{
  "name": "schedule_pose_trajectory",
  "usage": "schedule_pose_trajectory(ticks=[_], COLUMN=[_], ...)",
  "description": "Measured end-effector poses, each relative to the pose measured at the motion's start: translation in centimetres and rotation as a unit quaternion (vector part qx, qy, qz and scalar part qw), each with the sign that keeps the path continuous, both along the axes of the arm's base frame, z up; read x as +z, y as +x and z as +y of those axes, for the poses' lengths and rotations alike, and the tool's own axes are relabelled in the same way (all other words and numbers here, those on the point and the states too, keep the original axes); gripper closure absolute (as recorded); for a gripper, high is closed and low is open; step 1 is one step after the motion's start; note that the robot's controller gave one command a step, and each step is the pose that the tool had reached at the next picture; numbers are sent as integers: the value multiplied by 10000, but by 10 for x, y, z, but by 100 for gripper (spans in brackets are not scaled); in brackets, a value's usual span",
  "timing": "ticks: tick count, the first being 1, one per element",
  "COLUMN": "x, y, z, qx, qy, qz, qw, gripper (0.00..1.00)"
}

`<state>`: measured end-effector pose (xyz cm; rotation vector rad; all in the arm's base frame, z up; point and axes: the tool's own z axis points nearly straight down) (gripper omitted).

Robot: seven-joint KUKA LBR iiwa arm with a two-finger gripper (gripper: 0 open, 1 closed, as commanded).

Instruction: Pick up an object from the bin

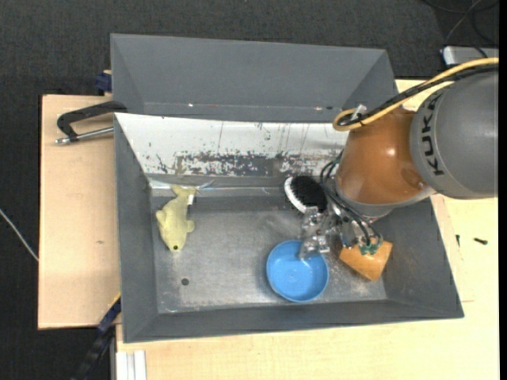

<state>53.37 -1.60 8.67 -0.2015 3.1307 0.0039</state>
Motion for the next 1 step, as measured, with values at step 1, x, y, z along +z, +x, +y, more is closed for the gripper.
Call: schedule_pose_trajectory(ticks=[1], x=[125], y=[16], z=[-45], qx=[1861], qy=[-33], qz=[-41], qw=[9825], gripper=[100])
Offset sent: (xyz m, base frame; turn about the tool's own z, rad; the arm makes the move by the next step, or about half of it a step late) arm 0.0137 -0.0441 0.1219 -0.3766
